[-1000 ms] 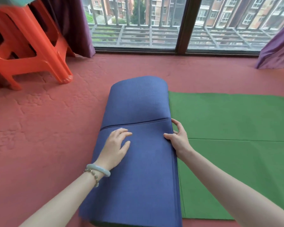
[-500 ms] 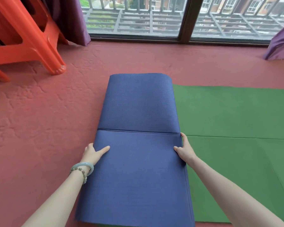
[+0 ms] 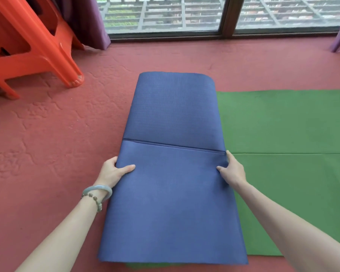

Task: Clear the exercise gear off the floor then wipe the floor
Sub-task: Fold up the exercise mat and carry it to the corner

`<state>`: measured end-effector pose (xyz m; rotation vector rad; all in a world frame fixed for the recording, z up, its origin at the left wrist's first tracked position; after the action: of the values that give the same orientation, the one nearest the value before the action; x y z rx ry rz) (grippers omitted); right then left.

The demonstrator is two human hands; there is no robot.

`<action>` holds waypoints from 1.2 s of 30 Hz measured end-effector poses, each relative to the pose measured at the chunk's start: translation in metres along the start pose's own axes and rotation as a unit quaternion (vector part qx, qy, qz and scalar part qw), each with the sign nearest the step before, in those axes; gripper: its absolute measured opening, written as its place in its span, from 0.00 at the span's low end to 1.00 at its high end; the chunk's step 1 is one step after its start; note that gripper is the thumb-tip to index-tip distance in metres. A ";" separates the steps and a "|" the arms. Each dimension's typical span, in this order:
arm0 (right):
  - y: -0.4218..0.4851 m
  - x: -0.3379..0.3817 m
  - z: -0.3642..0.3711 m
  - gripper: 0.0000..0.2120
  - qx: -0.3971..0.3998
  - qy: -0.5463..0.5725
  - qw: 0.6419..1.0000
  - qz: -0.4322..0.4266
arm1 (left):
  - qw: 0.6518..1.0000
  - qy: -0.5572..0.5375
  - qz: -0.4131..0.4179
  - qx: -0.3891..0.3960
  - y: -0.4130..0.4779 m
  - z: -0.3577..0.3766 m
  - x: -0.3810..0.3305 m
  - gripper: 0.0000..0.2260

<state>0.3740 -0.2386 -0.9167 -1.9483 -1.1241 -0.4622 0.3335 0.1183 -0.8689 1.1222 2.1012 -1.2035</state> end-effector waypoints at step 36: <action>-0.182 0.250 0.063 0.23 0.446 0.349 0.821 -0.072 | 0.932 0.301 0.165 -0.117 -0.136 -0.111 -0.148 0.16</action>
<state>0.3492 -0.0046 -0.7056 -0.7563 -0.7677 -0.5338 0.3029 0.1136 -0.6417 1.8000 2.2590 -0.4625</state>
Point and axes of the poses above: each hand's wrist, its own y-axis towards the middle knuckle, its own z-axis out of the palm, x = y × z, the point moved 1 cm from there along y, towards the middle knuckle, and after that the axes turned 11 degrees about y, right-handed, at the moved point
